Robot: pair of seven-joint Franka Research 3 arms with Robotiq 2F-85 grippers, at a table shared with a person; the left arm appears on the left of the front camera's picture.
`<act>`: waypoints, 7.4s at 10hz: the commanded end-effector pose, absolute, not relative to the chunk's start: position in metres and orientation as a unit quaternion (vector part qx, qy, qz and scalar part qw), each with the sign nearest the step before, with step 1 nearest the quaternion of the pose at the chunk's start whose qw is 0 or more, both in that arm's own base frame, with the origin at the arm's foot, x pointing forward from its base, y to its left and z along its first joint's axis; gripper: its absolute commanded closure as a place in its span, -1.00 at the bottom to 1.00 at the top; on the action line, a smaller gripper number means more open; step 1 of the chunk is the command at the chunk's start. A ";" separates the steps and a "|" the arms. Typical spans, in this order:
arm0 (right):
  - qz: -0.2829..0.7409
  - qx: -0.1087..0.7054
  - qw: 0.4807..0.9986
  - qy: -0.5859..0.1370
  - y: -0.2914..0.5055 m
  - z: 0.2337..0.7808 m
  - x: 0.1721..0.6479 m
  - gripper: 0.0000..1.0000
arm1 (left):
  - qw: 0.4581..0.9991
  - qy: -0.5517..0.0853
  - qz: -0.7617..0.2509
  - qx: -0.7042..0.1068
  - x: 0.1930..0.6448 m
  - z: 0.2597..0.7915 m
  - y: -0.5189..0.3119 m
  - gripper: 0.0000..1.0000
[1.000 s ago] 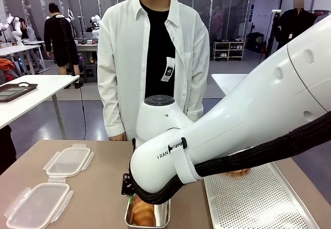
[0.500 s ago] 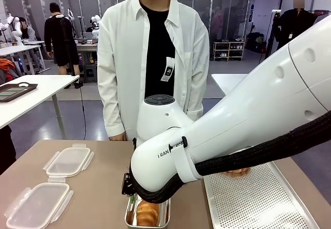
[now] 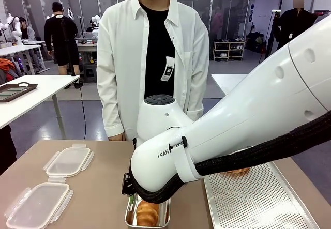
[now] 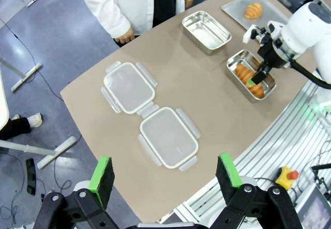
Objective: Place the bread into the airtight container.
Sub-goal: Pick up a Butter Roll and place it into an empty Airtight Container.
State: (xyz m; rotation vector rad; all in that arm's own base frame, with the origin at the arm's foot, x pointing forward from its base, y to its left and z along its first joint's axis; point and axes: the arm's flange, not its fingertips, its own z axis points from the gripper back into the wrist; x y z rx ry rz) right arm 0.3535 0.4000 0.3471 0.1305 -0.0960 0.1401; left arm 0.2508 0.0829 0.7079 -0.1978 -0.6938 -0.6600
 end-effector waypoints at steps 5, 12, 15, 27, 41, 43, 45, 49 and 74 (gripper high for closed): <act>0.070 0.069 0.994 -0.051 0.402 0.347 0.353 -0.79 | 0.882 -0.334 -0.320 -0.094 0.250 0.710 0.083 -1.00; 0.093 0.069 0.988 -0.098 0.292 0.498 0.327 -1.00 | 0.882 -0.334 -0.320 -0.094 0.250 0.710 0.083 -1.00; 0.131 0.096 0.981 -0.109 0.194 0.560 0.322 -1.00 | 0.882 -0.334 -0.320 -0.094 0.250 0.710 0.083 -1.00; 0.296 0.132 0.941 -0.101 0.001 0.553 0.363 -1.00 | 0.882 -0.334 -0.320 -0.094 0.250 0.710 0.083 -1.00; 0.018 0.305 0.911 -0.276 -0.240 0.466 0.236 -1.00 | 0.882 -0.334 -0.320 -0.094 0.250 0.710 0.083 -1.00; 0.016 0.294 0.916 -0.274 -0.250 0.481 0.217 -1.00 | 0.882 -0.334 -0.320 -0.094 0.250 0.710 0.083 -1.00; 0.016 0.294 0.916 -0.274 -0.250 0.481 0.217 -1.00 | 0.882 -0.334 -0.320 -0.094 0.250 0.710 0.083 -1.00; 0.016 0.294 0.916 -0.274 -0.250 0.481 0.217 -1.00 | 0.882 -0.334 -0.320 -0.094 0.250 0.710 0.083 -1.00; 0.016 0.294 0.916 -0.274 -0.250 0.481 0.217 -1.00 | 0.882 -0.334 -0.320 -0.094 0.250 0.710 0.083 -1.00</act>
